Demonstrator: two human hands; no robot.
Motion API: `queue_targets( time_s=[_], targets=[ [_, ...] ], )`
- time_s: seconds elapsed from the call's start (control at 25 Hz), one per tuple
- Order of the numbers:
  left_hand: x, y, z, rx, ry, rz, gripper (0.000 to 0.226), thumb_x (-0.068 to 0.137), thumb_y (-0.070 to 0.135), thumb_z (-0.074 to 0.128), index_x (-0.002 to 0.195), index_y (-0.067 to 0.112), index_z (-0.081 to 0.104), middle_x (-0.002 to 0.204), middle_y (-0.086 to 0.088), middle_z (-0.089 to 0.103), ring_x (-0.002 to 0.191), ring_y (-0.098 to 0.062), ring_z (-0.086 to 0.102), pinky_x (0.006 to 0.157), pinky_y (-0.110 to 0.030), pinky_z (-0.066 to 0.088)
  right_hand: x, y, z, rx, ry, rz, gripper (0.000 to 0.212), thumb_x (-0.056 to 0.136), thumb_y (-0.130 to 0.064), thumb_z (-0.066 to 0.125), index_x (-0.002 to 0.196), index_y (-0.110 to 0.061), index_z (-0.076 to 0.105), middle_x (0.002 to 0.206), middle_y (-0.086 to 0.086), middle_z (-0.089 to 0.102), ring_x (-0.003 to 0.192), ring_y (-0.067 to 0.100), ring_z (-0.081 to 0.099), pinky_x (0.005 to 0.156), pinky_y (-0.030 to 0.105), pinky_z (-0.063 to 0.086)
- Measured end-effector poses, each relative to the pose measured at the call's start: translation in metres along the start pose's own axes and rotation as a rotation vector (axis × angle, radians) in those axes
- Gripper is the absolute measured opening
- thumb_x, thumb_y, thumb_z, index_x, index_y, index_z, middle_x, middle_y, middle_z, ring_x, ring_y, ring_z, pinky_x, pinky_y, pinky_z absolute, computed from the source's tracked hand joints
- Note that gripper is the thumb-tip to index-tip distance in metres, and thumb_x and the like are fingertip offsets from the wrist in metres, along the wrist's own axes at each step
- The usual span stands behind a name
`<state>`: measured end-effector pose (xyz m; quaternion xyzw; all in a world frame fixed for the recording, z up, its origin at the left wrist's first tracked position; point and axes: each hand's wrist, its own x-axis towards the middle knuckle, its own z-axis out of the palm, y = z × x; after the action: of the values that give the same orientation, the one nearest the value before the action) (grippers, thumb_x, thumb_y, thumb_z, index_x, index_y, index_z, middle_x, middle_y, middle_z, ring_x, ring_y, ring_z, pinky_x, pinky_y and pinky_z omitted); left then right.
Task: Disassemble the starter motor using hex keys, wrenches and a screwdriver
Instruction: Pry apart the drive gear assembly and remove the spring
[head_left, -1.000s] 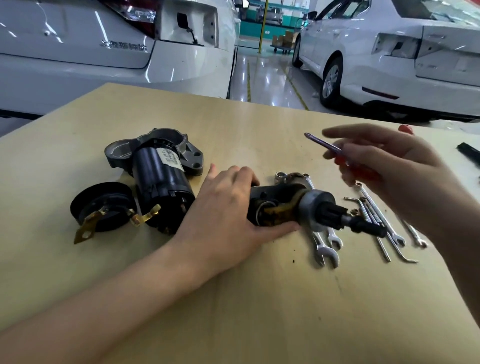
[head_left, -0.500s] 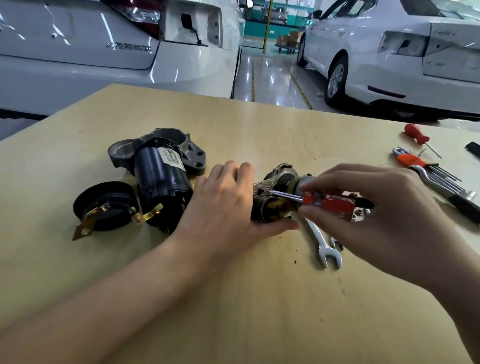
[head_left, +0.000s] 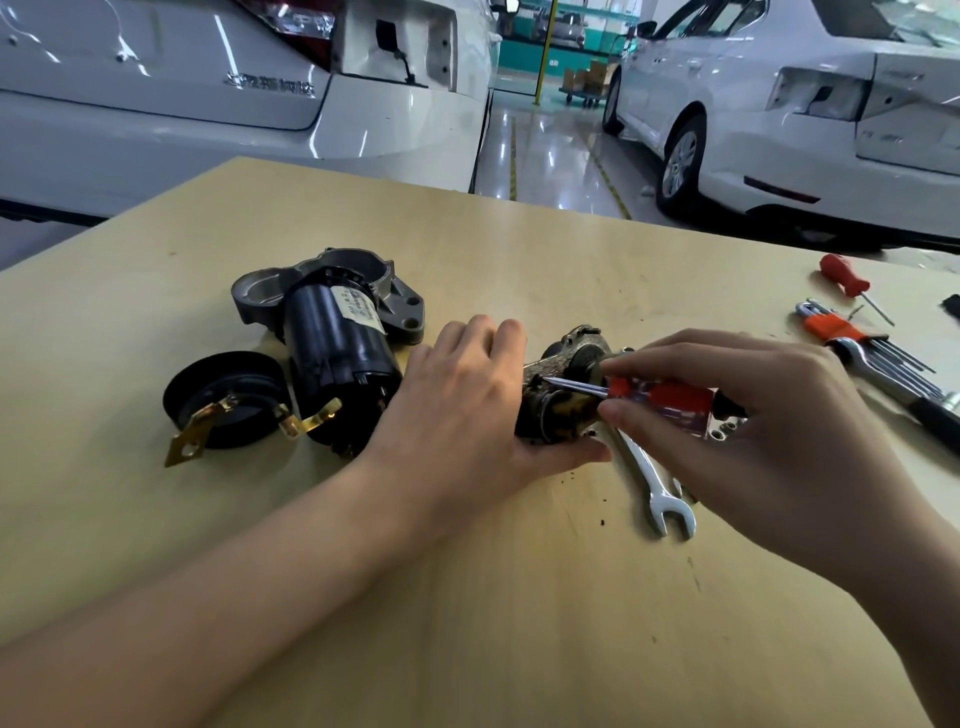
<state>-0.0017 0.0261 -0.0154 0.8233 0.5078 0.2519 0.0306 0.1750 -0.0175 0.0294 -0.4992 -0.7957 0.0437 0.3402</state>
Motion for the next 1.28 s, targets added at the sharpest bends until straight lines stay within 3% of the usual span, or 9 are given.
queue_targets(
  time_s=[0.16,0.28,0.4,0.68,0.84,1.0,1.28],
  targets=[
    [-0.002,-0.006,0.000,0.022,-0.054,0.050,0.063,0.071,0.061,0.065,0.107,0.017,0.038,0.106,0.000,0.047,0.102,-0.017,0.040,0.091,-0.035,0.040,0.000,-0.005,0.004,-0.052,0.001,0.015,0.022,0.083,-0.035,0.060,0.093,-0.021,0.074,0.079,-0.014,0.066,0.067,0.010,0.058,0.067,0.019,0.043],
    [-0.001,-0.008,0.002,0.006,-0.030,0.073,0.048,0.077,0.041,0.068,0.109,0.016,0.042,0.104,0.000,0.053,0.099,-0.018,0.038,0.086,-0.034,0.040,0.000,-0.007,0.005,-0.126,-0.081,0.003,0.031,0.090,-0.037,0.046,0.104,-0.020,0.069,0.088,-0.009,0.063,0.074,0.020,0.059,0.071,0.029,0.044],
    [0.000,-0.009,0.003,-0.062,-0.005,0.066,0.039,0.074,0.031,0.068,0.105,0.016,0.051,0.097,0.003,0.058,0.092,-0.017,0.037,0.078,-0.030,0.038,0.000,-0.007,0.005,-0.201,-0.137,-0.029,0.033,0.092,-0.036,0.041,0.108,-0.018,0.065,0.095,-0.006,0.059,0.075,0.023,0.058,0.071,0.028,0.038],
    [0.000,-0.009,0.006,-0.253,0.006,0.035,0.038,0.068,0.027,0.073,0.100,0.018,0.054,0.089,0.009,0.057,0.090,-0.019,0.043,0.083,-0.039,0.040,0.001,0.001,0.002,-0.286,-0.156,-0.144,0.024,0.092,-0.023,0.049,0.111,-0.012,0.059,0.098,-0.005,0.055,0.077,0.006,0.045,0.071,0.018,0.029],
    [0.000,-0.011,0.008,-0.285,0.003,0.056,0.039,0.066,0.024,0.075,0.099,0.018,0.053,0.088,0.009,0.055,0.088,-0.017,0.044,0.075,-0.030,0.035,0.001,0.003,0.004,-0.337,-0.120,-0.254,0.022,0.089,-0.014,0.053,0.110,-0.007,0.059,0.098,0.003,0.058,0.079,0.022,0.052,0.072,0.034,0.041],
    [0.002,-0.011,0.008,-0.292,-0.003,0.055,0.041,0.066,0.025,0.074,0.100,0.019,0.052,0.087,0.011,0.053,0.090,-0.018,0.045,0.076,-0.032,0.038,0.001,0.001,0.008,-0.417,-0.080,-0.375,0.023,0.083,0.001,0.057,0.105,-0.001,0.063,0.099,0.011,0.061,0.076,0.034,0.052,0.067,0.047,0.045],
    [0.003,-0.013,0.007,-0.321,-0.013,0.066,0.039,0.067,0.027,0.074,0.097,0.019,0.052,0.085,0.012,0.052,0.088,-0.019,0.045,0.070,-0.031,0.035,0.000,0.013,0.009,-0.394,-0.101,-0.443,0.032,0.076,0.011,0.064,0.104,-0.004,0.066,0.103,0.010,0.059,0.086,0.032,0.049,0.072,0.044,0.046]
  ],
)
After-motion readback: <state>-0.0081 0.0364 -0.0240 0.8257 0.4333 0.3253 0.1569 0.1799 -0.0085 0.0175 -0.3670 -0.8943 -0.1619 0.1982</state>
